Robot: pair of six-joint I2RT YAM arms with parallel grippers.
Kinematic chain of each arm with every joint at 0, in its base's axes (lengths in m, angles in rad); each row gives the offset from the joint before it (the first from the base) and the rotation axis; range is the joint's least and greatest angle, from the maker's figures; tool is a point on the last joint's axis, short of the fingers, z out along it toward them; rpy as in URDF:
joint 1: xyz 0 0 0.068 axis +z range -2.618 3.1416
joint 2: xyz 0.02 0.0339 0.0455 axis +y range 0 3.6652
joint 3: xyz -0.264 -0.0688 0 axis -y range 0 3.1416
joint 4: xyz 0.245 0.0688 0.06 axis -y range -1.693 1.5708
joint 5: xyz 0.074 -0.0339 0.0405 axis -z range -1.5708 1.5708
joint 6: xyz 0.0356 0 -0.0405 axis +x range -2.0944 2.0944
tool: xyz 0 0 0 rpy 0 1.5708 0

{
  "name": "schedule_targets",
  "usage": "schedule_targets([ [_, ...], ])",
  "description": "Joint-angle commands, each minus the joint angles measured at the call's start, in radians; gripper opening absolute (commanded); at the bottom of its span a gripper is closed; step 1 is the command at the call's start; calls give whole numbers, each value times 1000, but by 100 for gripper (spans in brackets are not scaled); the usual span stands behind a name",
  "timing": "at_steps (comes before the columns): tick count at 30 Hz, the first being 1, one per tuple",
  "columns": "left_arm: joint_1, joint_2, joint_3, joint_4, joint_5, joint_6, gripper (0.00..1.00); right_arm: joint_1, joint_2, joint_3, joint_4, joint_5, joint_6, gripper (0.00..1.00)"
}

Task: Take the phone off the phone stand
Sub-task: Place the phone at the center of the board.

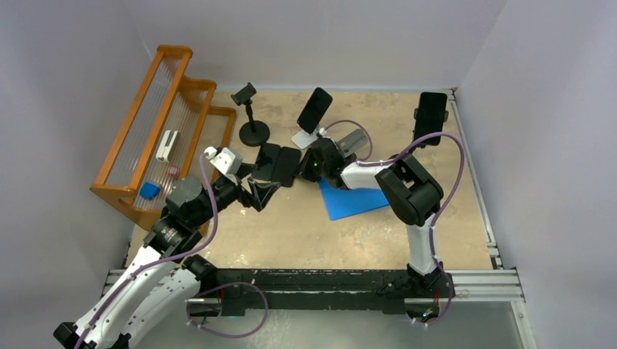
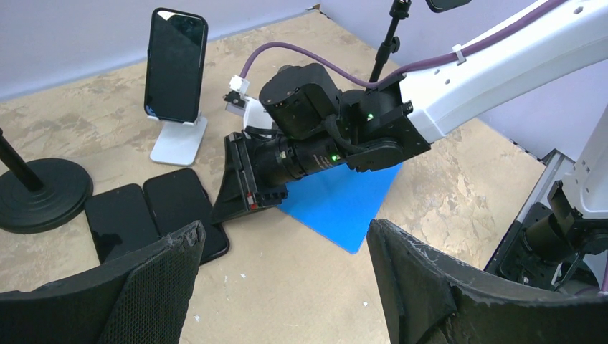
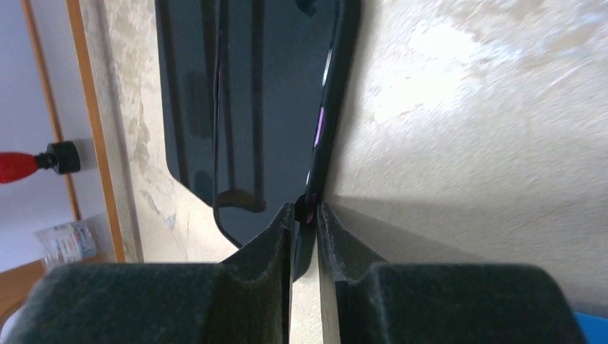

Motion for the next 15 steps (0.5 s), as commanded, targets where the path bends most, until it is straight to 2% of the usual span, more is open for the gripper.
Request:
schedule_targets([
  [1, 1, -3, 10, 30, 10, 12, 82, 44, -9, 23, 8, -50, -5, 18],
  [15, 0, -7, 8, 28, 10, 13, 82, 0, -55, -52, 17, -9, 60, 18],
])
